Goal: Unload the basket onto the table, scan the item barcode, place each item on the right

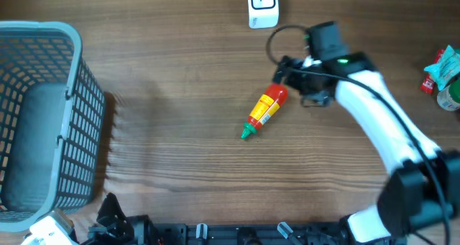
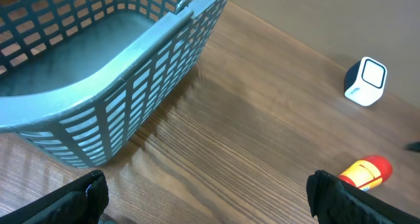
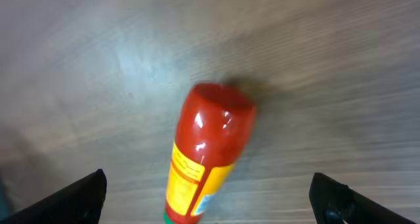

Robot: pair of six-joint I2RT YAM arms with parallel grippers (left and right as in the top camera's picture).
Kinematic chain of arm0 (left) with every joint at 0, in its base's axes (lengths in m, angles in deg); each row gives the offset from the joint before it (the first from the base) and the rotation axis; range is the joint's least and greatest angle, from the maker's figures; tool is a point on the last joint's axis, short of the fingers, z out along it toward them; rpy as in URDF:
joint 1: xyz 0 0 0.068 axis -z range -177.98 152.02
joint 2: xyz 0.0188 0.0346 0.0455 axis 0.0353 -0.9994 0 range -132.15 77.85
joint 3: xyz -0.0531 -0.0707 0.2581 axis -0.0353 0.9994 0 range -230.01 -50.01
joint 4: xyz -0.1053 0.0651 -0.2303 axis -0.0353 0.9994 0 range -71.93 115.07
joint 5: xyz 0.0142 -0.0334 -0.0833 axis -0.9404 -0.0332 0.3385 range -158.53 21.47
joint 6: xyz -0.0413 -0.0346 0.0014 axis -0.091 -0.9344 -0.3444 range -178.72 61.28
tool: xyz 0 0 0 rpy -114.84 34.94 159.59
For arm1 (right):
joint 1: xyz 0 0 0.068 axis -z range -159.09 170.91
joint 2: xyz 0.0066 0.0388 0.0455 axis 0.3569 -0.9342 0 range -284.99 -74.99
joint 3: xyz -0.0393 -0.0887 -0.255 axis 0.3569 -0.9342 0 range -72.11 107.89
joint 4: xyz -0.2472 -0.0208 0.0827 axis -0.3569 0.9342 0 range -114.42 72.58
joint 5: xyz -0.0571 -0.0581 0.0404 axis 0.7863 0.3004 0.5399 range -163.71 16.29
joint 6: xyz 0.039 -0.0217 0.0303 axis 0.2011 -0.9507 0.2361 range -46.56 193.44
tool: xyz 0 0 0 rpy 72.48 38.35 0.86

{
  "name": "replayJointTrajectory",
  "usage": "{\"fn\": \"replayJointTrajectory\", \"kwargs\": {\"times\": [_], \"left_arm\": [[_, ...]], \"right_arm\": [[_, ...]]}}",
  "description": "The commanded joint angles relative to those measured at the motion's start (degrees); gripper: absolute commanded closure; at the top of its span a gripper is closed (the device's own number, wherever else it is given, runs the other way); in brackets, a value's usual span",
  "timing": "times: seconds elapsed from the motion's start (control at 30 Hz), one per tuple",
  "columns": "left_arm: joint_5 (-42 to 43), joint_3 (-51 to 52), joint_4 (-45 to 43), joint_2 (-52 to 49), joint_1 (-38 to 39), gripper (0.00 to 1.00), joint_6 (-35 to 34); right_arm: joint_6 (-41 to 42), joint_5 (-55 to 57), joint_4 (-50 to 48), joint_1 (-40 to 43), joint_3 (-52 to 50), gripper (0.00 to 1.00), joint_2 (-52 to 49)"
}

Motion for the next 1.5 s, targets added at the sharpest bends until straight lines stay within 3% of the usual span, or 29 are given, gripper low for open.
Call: {"fn": "replayJointTrajectory", "kwargs": {"times": [0.0,0.13,0.57,0.67,0.8,0.93,1.13,1.2,1.33,1.47], "left_arm": [[0.07,-0.09,-0.15,0.37,-0.39,0.00,0.92],[0.07,-0.09,-0.15,0.37,-0.39,0.00,0.92],[0.07,-0.09,-0.15,0.37,-0.39,0.00,0.92],[0.07,-0.09,-0.15,0.37,-0.39,0.00,0.92],[0.07,-0.09,-0.15,0.37,-0.39,0.00,0.92],[0.07,-0.09,-0.15,0.37,-0.39,0.00,0.92],[0.07,-0.09,-0.15,0.37,-0.39,0.00,0.92],[0.07,-0.09,-0.15,0.37,-0.39,0.00,0.92],[0.07,-0.09,-0.15,0.37,-0.39,0.00,0.92],[0.07,-0.09,-0.15,0.37,-0.39,0.00,0.92]], "right_arm": [[1.86,-1.90,-2.89,-2.78,-0.13,0.02,-6.69],[3.96,2.14,-5.88,-3.78,-0.13,0.03,-13.05],[4.79,5.81,-5.64,-3.78,-0.13,0.24,-19.54],[4.79,5.07,-4.31,-3.78,-0.13,0.33,-19.76],[4.90,1.68,-2.84,-3.69,0.55,0.51,-19.56],[9.70,1.95,1.60,-2.47,4.50,0.56,-16.04],[30.53,4.63,11.50,-2.10,4.70,0.64,-3.34],[33.77,4.98,13.64,-2.12,4.68,0.64,0.24],[34.80,7.45,13.66,-2.16,4.68,0.63,4.07],[25.16,8.83,-2.14,-2.10,4.61,0.62,4.04]]}}
